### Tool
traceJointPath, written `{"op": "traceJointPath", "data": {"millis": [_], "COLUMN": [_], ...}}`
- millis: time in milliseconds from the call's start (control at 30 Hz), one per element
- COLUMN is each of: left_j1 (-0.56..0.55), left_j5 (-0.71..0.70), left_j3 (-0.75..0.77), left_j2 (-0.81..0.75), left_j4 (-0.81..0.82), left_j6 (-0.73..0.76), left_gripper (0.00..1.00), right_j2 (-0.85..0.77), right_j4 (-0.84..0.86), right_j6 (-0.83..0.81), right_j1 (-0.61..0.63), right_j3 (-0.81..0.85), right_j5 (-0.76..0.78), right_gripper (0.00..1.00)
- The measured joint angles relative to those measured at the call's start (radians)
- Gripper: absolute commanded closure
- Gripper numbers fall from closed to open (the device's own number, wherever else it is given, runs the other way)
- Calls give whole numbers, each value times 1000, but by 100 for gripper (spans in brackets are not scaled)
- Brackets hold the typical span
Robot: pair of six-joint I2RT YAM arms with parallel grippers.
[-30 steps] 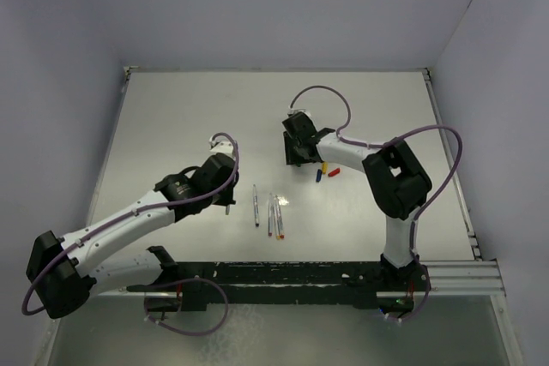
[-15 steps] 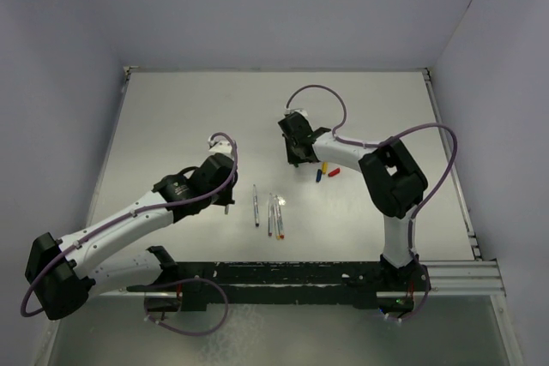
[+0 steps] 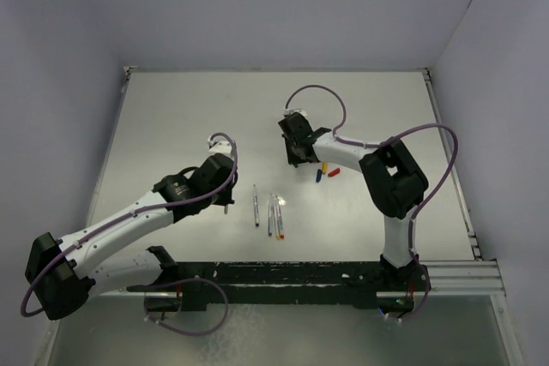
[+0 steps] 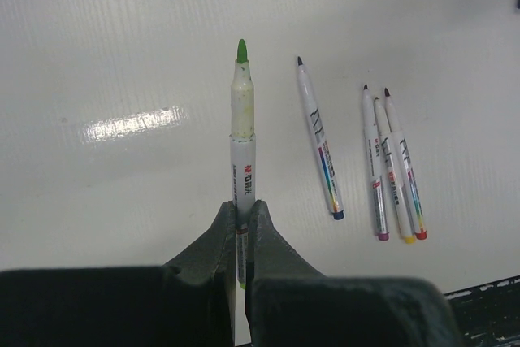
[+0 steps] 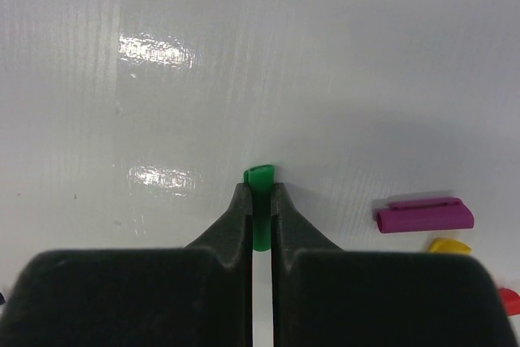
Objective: Insert the pens into the pen caps
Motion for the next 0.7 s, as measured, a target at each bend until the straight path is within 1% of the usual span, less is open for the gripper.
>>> {"op": "traceJointPath", "data": {"millis": [200,400,567,700], "left_j1": [0,0,0,0], "left_j5": [-2,7,59,93], "left_j3": [0,-1,-36,-66], "left_j2": [4,32,40,56], "left_j4": [25,105,253,349], "left_j6": [12,49,92,107], "left_gripper": [100,100,100,100], "right_j2": [-17,-61,-169,-307], "right_j4": [-27,-81,-52,47], "right_j6": [-18,-50,-63,-64], "right_j1": [1,2,2,-3], "right_j3": [7,-14,-53,-95], "right_j5": [-28,-97,-142,-173], "right_gripper": [100,100,100,100]}}
